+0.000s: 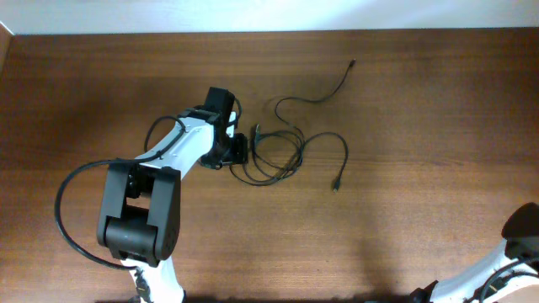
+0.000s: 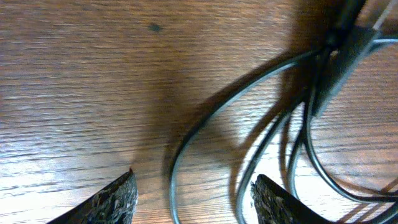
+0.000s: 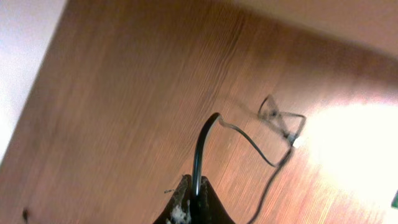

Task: Untangle cables

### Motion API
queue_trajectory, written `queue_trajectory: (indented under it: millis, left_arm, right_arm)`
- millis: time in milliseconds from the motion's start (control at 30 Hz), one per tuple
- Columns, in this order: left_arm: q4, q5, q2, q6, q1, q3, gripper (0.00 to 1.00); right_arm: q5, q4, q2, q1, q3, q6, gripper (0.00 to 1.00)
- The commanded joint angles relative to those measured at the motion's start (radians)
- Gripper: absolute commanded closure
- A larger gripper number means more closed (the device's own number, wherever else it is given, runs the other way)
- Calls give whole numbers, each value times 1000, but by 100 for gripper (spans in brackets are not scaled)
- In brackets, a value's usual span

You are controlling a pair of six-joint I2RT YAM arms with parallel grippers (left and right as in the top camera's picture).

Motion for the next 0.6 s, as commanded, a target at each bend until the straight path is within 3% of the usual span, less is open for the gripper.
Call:
queue_trajectory:
  millis: [0,133,467,500,567]
  left_arm:
    - [2,-8,12,16,-10,11,38]
    - [2,-8,12,16,-10,11,38]
    - [7,-8,12,16,-10,11,37]
    - [8,-8,12,16,-10,11,37]
    - [8,-8,12,16,-10,11,37]
  right_arm:
    - [-184,-6,27,9,-47,-4,96]
    - [-319,32,27,44,-217,-3,96]
    - [-294,374,27,59,-816,-3,93]
    - [-282,393,27,59,-846,-4,68]
    - [-269,398,27,59,-866,-4,41]
